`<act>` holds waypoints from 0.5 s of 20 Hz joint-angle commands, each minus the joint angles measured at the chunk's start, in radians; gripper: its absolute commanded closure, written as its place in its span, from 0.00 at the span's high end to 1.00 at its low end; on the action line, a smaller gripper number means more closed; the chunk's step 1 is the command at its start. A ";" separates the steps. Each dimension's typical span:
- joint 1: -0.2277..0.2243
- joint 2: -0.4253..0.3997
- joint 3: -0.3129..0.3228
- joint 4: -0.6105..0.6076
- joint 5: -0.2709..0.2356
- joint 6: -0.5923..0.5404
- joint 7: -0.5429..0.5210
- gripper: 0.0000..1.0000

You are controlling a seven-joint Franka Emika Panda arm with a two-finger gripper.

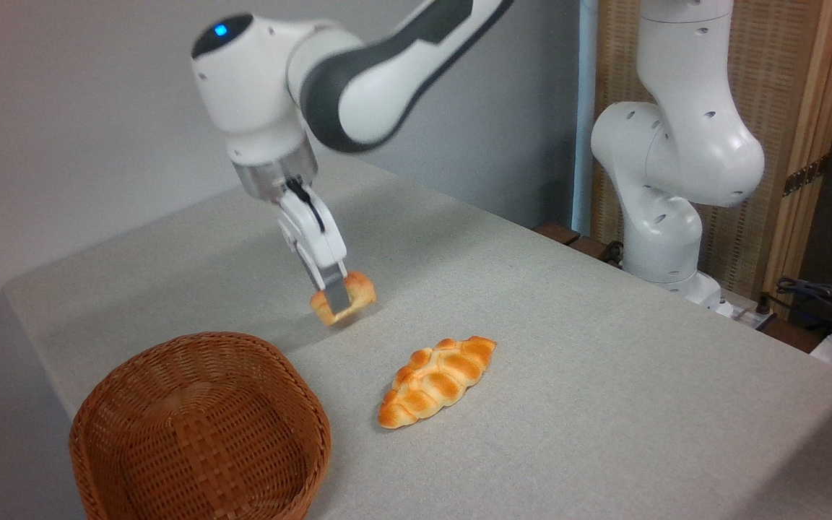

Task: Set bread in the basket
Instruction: 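Lift the bun and carry it over the wicker basket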

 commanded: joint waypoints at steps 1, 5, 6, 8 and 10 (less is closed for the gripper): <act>0.007 0.025 0.074 0.206 0.014 -0.171 0.028 0.32; 0.062 0.121 0.085 0.397 -0.029 -0.139 0.038 0.35; 0.071 0.157 0.083 0.434 -0.054 -0.095 0.051 0.35; 0.084 0.207 0.075 0.445 -0.071 0.058 0.057 0.38; 0.084 0.259 0.071 0.442 -0.069 0.197 0.077 0.49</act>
